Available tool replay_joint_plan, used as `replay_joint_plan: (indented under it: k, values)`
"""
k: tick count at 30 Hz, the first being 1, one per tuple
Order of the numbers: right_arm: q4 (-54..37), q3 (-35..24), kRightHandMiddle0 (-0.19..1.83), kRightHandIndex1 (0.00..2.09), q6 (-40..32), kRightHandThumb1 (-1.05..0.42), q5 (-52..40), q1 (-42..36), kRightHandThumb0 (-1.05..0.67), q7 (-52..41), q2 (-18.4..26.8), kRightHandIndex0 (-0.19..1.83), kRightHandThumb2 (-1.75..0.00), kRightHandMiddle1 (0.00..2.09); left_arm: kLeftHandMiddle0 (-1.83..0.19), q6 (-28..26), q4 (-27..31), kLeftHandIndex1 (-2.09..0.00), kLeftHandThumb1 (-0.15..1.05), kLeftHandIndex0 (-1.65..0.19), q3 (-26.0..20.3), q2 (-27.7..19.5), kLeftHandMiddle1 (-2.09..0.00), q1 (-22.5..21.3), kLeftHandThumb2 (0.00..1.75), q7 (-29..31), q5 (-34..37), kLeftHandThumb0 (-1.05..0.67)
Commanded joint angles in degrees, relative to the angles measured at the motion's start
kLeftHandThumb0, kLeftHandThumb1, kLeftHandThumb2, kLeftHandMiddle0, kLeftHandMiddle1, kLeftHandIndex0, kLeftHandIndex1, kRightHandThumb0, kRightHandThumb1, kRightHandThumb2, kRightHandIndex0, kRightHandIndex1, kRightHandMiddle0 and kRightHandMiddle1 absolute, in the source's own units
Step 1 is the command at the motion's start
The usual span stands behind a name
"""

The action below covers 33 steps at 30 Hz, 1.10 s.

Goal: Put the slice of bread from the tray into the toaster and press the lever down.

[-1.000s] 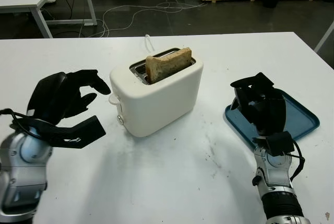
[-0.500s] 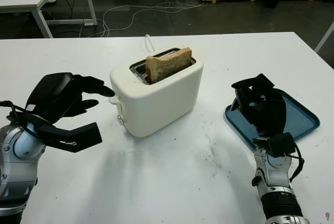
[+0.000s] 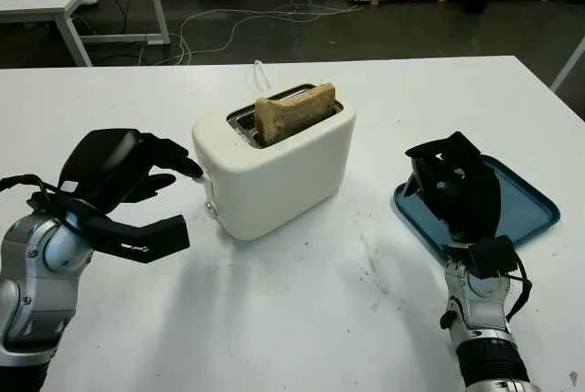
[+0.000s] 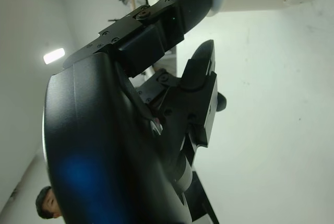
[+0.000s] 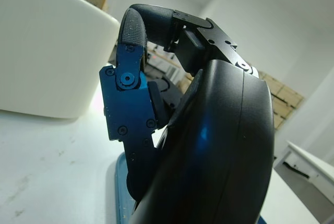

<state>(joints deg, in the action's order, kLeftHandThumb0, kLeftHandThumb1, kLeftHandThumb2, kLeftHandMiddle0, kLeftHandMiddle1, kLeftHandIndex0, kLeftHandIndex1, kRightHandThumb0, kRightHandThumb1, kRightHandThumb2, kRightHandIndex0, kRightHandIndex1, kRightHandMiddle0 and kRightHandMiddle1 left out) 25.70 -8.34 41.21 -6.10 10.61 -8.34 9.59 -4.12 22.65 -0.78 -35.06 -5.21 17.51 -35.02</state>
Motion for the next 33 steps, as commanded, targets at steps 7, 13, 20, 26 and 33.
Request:
replay_joint_plan:
  k: [7,13,20,26,33]
  values:
    - [0.03,-0.41,0.63,1.75,1.29,-0.92,-0.98,-0.23,-0.38,-0.44,-0.69,0.94,-0.26,1.74,-1.04,-0.12,-0.98,-0.06,0.92,-1.16,1.31,-0.19,-1.69,-1.76,0.16,0.14,-2.62,0.08]
    - [-0.44,-0.48,0.63,1.75,0.52,-0.92,-1.51,-0.53,-0.38,-0.98,-0.96,0.94,-0.25,1.74,-1.04,-0.46,-0.84,-0.04,0.92,-1.15,1.63,-0.04,-1.69,-2.00,0.14,0.37,-3.28,0.08]
    - [-0.55,-0.68,0.63,1.75,0.41,-0.92,-0.95,-0.77,-0.38,-1.01,-0.87,0.95,-0.27,1.75,-1.04,-0.17,-0.77,-0.05,0.92,-1.17,1.81,0.04,-1.68,-1.95,0.13,0.25,-3.58,0.07]
    - [-0.88,-0.71,0.62,1.75,0.74,-0.92,-0.79,-1.00,-0.37,-1.12,-0.82,0.94,-0.27,1.75,-1.06,0.32,-1.03,-0.05,0.92,-1.19,1.99,0.37,-1.67,-1.77,0.12,-0.21,-3.36,0.09]
    - [-1.84,-0.66,0.62,1.75,0.92,-0.92,-0.97,-1.31,-0.37,-1.47,-0.69,0.95,-0.28,1.75,-1.03,0.49,-3.10,-0.08,0.92,-1.25,4.32,0.84,-1.70,-1.77,0.07,-1.75,-6.38,0.09]
